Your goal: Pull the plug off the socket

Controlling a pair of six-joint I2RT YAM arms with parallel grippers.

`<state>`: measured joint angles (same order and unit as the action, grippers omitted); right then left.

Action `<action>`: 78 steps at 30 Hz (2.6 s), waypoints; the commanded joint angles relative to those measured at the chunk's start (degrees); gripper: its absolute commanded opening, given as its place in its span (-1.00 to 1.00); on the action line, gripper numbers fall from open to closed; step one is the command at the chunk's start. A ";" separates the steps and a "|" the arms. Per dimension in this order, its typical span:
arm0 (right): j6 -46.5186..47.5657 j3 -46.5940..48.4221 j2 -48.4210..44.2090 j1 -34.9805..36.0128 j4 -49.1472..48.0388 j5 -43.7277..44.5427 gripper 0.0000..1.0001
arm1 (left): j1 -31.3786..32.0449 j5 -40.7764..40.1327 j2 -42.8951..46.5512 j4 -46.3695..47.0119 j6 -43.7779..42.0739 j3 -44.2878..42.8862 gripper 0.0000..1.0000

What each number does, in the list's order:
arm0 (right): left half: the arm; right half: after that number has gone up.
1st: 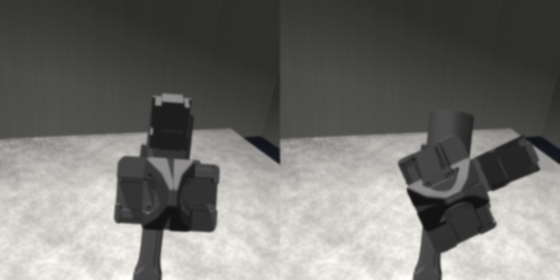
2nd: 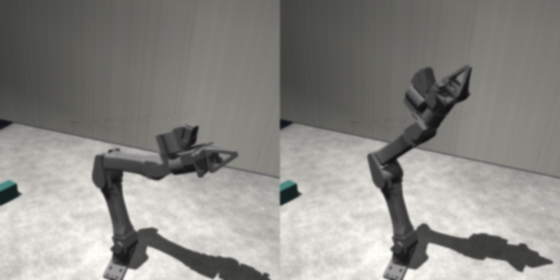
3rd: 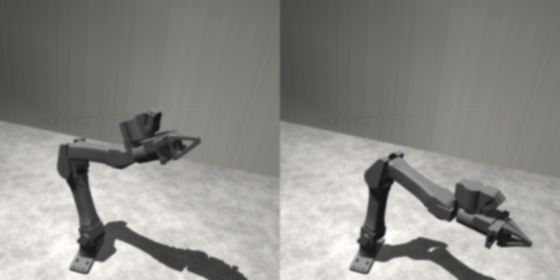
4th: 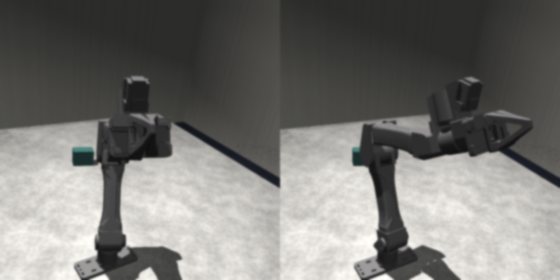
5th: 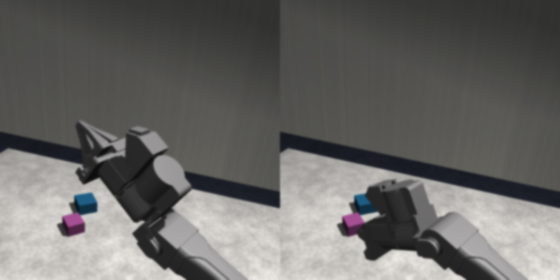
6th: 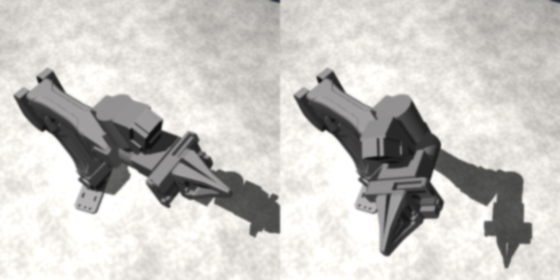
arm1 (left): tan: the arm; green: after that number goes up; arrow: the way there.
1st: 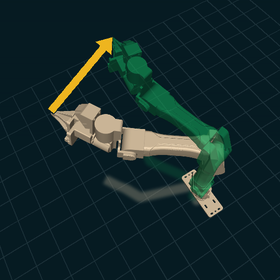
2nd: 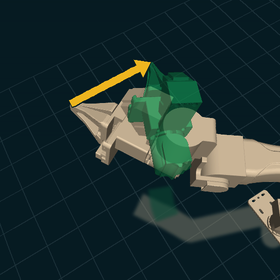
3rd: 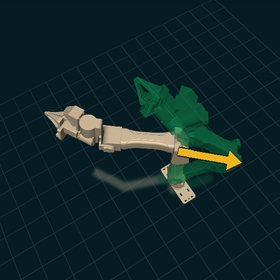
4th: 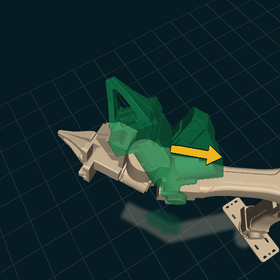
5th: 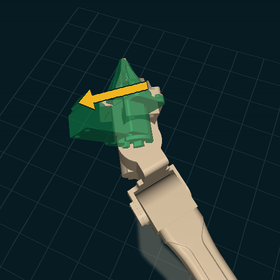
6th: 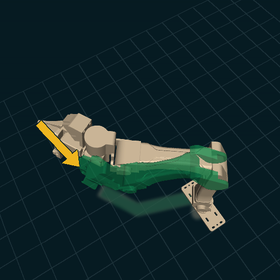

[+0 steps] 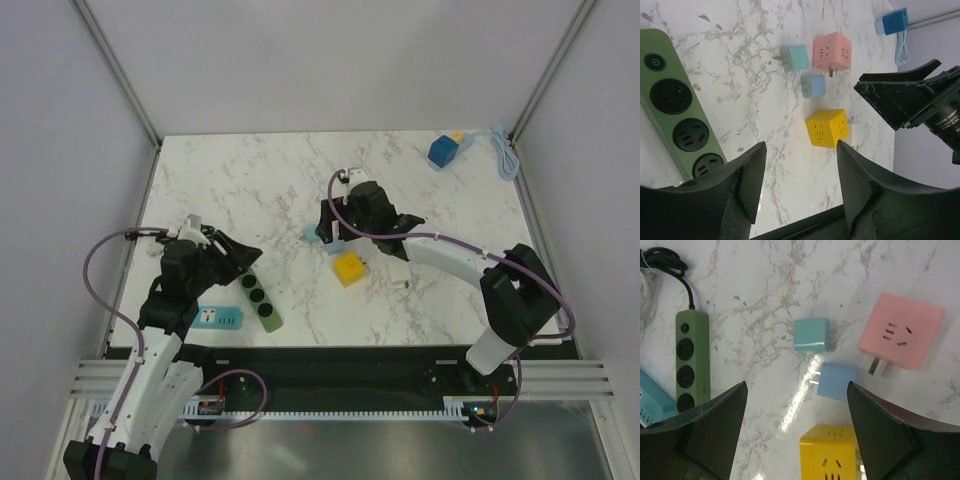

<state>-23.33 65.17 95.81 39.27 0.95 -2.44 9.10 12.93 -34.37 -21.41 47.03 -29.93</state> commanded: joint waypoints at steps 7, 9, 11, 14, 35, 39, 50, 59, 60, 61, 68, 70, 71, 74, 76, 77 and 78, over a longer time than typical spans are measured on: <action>2.06 -10.49 -11.60 -2.70 4.58 5.77 0.96 | 7.32 11.25 -12.64 12.00 -1.85 -0.91 0.18; 1.45 -11.63 -13.45 -3.23 6.51 7.09 0.96 | 12.59 8.80 -15.97 12.88 -1.50 -2.93 0.18; -0.21 -12.78 -15.20 -4.11 8.44 7.18 0.96 | 18.37 6.68 -17.83 13.32 -1.06 -5.12 0.20; -2.41 -14.27 -18.19 -5.51 10.03 7.88 0.96 | 25.60 2.29 -21.34 13.85 -0.18 -8.11 0.22; -15.53 6.93 -0.65 -31.26 10.38 28.62 0.97 | 32.30 1.30 -56.14 12.71 -20.65 -52.22 0.40; -13.32 25.15 12.73 -33.38 14.16 30.82 0.96 | 30.27 4.47 -64.33 14.38 -25.57 -61.91 0.40; -7.78 56.28 39.00 -35.31 18.30 35.22 0.96 | 28.43 -0.10 -73.03 26.59 -37.35 -59.02 0.40; -7.78 60.43 45.87 -35.31 17.51 34.69 0.86 | 28.34 -0.27 -74.70 36.87 -37.79 -50.93 0.39; -8.13 60.17 45.96 -35.40 17.25 35.56 0.80 | 28.34 -1.06 -75.14 37.49 -37.80 -50.40 0.39; -8.22 59.64 45.70 -35.40 16.98 36.18 0.72 | 28.34 -1.32 -75.32 37.41 -37.71 -50.31 0.38; -7.61 55.51 43.76 -35.49 15.57 37.15 -0.07 | 28.34 -0.53 -75.05 38.11 -38.06 -49.52 0.38; -6.73 53.24 41.75 -35.31 15.40 36.54 -0.25 | 28.25 -0.71 -75.49 38.11 -38.15 -49.61 0.38; -6.38 52.00 40.78 -35.31 15.14 36.19 -0.31 | 28.25 -0.19 -75.75 37.93 -38.15 -49.69 0.38; -6.11 45.68 35.60 -34.61 14.08 36.18 -0.48 | 28.34 1.13 -76.98 37.58 -38.06 -50.83 0.38; -7.86 39.73 30.77 -34.08 13.56 35.93 -0.76 | 28.34 1.22 -77.51 37.58 -37.71 -51.36 0.37; -8.30 37.86 29.36 -33.91 13.46 35.31 -0.85 | 28.34 1.22 -77.95 37.67 -37.62 -51.45 0.37; -8.74 36.10 26.30 -33.73 13.46 35.22 -0.97 | 28.34 1.31 -78.04 37.76 -37.45 -51.54 0.37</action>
<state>-31.22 105.10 131.07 4.64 14.11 31.86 37.60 13.61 -110.96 13.87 11.84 -79.55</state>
